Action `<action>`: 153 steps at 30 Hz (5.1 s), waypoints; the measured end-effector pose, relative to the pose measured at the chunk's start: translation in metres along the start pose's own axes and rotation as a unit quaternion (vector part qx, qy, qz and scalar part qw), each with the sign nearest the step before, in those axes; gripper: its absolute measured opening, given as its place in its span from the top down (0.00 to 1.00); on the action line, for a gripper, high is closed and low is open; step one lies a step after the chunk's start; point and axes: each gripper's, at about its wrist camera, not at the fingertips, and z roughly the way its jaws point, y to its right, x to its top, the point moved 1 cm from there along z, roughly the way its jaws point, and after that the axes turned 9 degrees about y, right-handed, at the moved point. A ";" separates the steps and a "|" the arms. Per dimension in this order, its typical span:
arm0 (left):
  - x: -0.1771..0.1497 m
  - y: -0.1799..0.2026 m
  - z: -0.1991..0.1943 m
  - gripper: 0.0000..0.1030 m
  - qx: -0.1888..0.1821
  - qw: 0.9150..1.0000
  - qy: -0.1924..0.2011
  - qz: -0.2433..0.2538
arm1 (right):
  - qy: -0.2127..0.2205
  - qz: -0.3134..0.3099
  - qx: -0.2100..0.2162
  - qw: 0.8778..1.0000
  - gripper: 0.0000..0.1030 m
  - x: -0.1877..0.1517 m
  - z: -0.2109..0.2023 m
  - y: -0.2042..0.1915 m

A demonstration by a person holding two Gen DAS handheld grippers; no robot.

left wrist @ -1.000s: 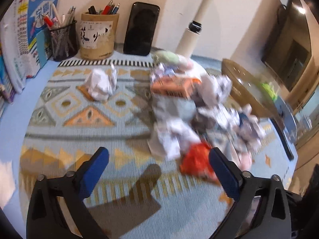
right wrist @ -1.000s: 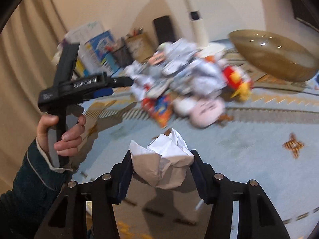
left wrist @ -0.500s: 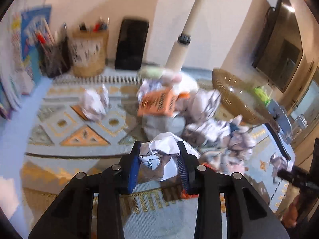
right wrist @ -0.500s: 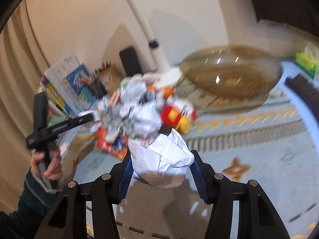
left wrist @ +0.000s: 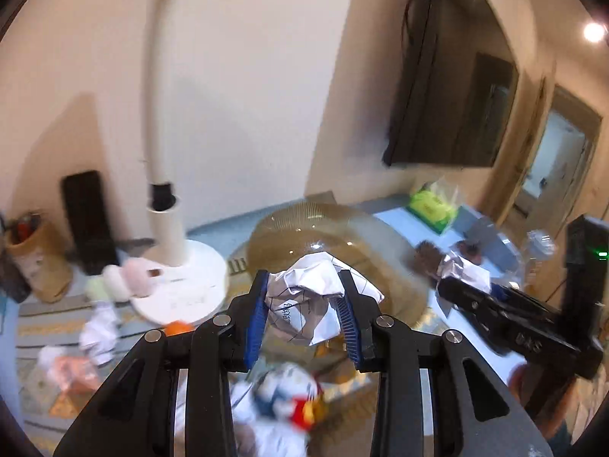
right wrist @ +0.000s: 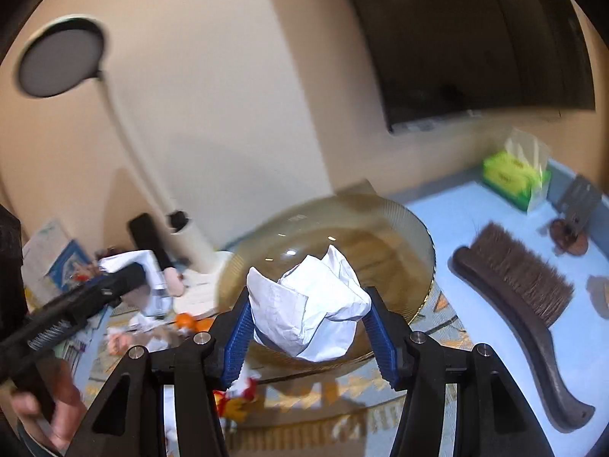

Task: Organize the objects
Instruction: 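Carry both paper balls over the amber bowl and open both tools, then move both open tools back toward the remaining paper balls, then grasp a checked paper ball with the left tool while the right tool grasps a white one, then carry both paper balls to the amber bowl and release them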

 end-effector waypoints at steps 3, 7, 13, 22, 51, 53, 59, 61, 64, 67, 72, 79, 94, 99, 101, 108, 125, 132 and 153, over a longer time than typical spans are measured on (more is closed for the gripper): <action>-0.008 0.014 0.035 0.68 -0.001 1.000 -0.009 0.006 | -0.009 0.010 -0.005 1.000 0.46 0.002 0.018 0.011; -0.013 0.031 0.059 0.20 0.004 1.000 -0.017 0.026 | -0.019 0.014 0.012 1.000 0.23 0.003 0.030 0.021; -0.018 0.013 0.016 0.17 0.004 1.000 0.006 0.005 | -0.009 0.020 0.026 0.999 0.22 -0.010 0.003 0.028; -0.059 -0.037 -0.146 0.00 0.110 0.990 0.084 0.008 | -0.044 -0.027 0.134 0.990 0.16 -0.084 -0.034 -0.053; -0.219 -0.146 -0.232 0.01 0.311 0.950 -0.033 -0.021 | -0.071 -0.085 0.137 0.984 0.06 -0.154 -0.004 -0.103; -0.218 -0.155 -0.270 0.01 0.343 0.939 -0.016 -0.029 | -0.071 -0.087 0.142 0.983 0.06 -0.155 -0.005 -0.104; -0.183 -0.184 -0.374 0.01 0.423 0.905 0.022 -0.034 | -0.071 -0.089 0.149 0.982 0.06 -0.156 -0.007 -0.106; -0.156 -0.183 -0.392 0.01 0.459 0.888 0.030 0.012 | -0.070 -0.087 0.151 0.982 0.06 -0.156 -0.007 -0.106; -0.129 -0.180 -0.387 0.01 0.444 0.895 0.040 0.029 | -0.068 -0.087 0.148 0.983 0.06 -0.156 -0.008 -0.106; -0.126 -0.173 -0.345 0.01 0.365 0.929 0.055 0.004 | -0.071 -0.089 0.144 0.983 0.06 -0.156 -0.007 -0.107; -0.133 -0.177 -0.215 0.01 0.159 0.984 0.017 -0.078 | -0.088 -0.101 0.141 0.981 0.06 -0.159 0.000 -0.110; -0.128 -0.188 -0.076 0.02 0.089 0.990 -0.070 -0.089 | -0.091 -0.103 0.138 0.981 0.06 -0.160 0.003 -0.111; -0.130 -0.184 -0.035 0.44 0.071 0.988 -0.076 -0.111 | -0.098 -0.115 0.121 0.981 0.06 -0.159 0.011 -0.115; -0.134 -0.166 -0.075 0.44 0.075 0.991 -0.052 -0.095 | -0.121 -0.071 0.125 0.982 0.07 -0.142 0.026 -0.120; -0.139 -0.157 -0.091 0.44 0.074 0.992 -0.045 -0.093 | -0.133 -0.057 0.129 0.981 0.10 -0.137 0.035 -0.125; -0.159 -0.132 -0.125 0.44 0.041 0.992 -0.029 -0.118 | -0.136 -0.065 0.135 0.979 0.54 -0.139 0.042 -0.137; -0.204 -0.061 -0.131 0.42 0.026 0.994 -0.067 -0.077 | -0.166 -0.118 0.106 0.973 0.35 -0.175 -0.020 -0.076; -0.211 -0.062 -0.131 0.37 0.038 0.992 -0.071 -0.093 | -0.175 -0.112 0.113 0.972 0.34 -0.177 -0.018 -0.073; -0.216 -0.052 -0.114 0.35 0.058 0.989 -0.100 -0.092 | -0.188 -0.050 0.123 0.973 0.37 -0.175 -0.001 -0.080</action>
